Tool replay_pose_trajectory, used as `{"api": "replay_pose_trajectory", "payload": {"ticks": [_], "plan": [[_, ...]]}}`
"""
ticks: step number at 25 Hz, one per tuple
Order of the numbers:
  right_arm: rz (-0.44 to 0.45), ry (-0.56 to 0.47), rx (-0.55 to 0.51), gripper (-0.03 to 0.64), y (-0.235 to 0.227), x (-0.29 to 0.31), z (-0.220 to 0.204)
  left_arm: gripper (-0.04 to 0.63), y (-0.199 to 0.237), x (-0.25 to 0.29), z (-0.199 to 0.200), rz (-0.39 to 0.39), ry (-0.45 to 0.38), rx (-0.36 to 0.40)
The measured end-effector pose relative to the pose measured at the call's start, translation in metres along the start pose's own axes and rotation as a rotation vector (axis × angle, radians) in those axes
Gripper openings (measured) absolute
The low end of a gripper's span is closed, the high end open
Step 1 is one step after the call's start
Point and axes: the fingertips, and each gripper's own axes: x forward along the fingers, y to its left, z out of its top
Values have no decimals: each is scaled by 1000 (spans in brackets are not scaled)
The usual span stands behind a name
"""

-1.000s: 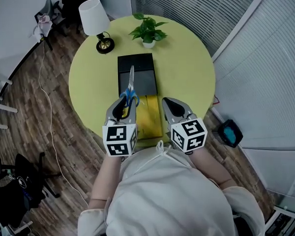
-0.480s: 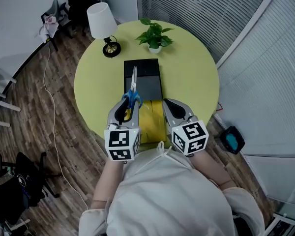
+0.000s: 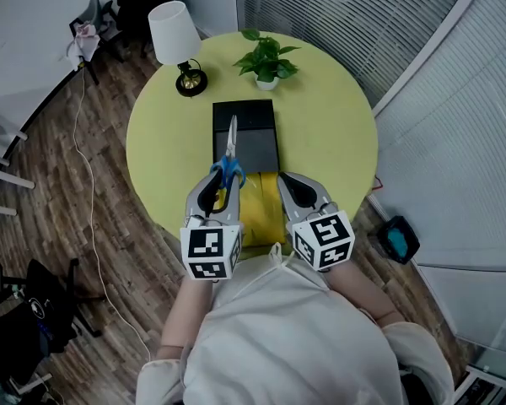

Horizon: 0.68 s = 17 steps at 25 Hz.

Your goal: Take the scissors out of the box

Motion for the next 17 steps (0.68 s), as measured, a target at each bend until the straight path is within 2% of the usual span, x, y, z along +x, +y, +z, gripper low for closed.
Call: {"api": "replay_pose_trajectory", "payload": {"ticks": [17], "plan": [[14,39,10,-2,2,7,-9,94,1,4,-7,3,7,-17]]}}
